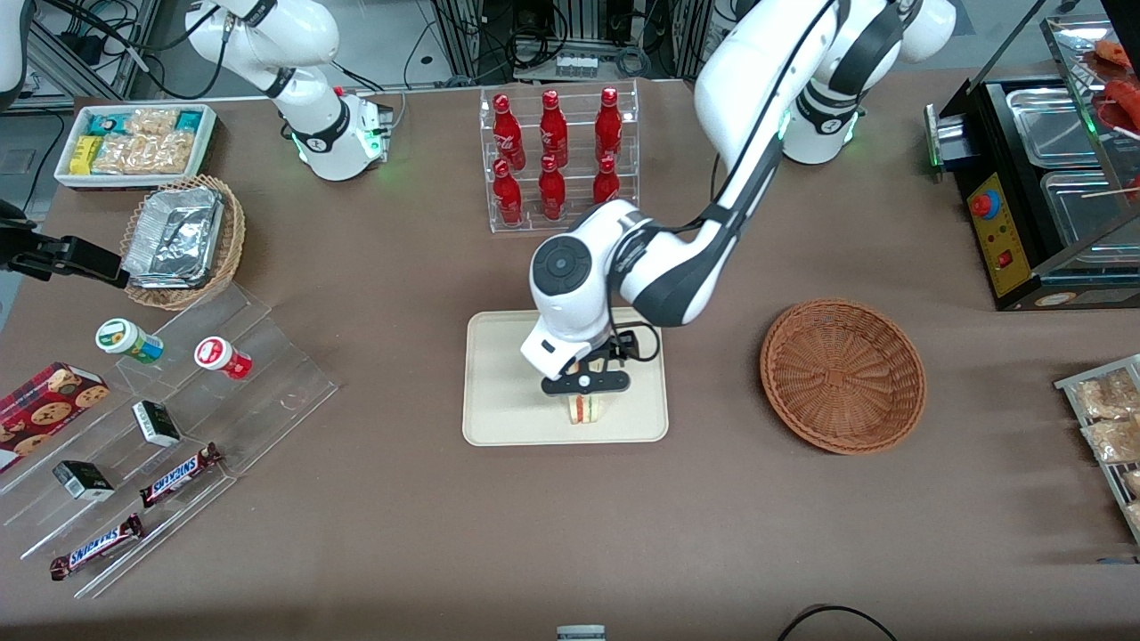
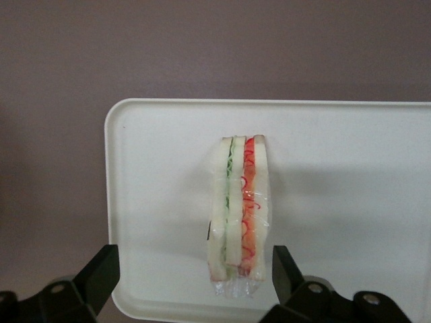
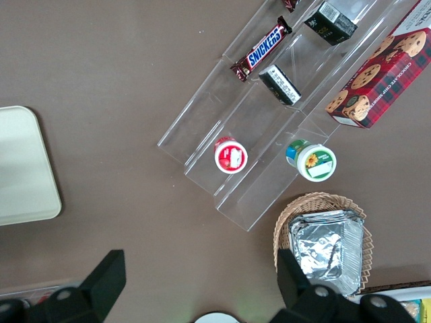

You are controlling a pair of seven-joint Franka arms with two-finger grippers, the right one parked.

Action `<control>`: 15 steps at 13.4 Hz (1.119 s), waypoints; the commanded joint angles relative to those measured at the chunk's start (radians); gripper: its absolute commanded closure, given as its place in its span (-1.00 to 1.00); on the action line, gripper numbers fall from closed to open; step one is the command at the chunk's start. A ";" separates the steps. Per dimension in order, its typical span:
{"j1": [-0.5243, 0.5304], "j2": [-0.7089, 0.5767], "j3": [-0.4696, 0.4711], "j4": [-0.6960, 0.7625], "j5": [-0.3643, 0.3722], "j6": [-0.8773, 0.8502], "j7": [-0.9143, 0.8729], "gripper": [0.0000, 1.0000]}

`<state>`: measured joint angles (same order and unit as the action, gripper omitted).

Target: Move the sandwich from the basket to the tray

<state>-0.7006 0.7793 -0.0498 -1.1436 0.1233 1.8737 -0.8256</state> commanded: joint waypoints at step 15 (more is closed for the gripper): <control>0.510 -0.432 -0.015 -0.145 -0.102 -0.369 0.638 -1.00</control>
<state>-0.1945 0.4227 -0.0536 -1.2262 0.0325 1.5420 -0.2014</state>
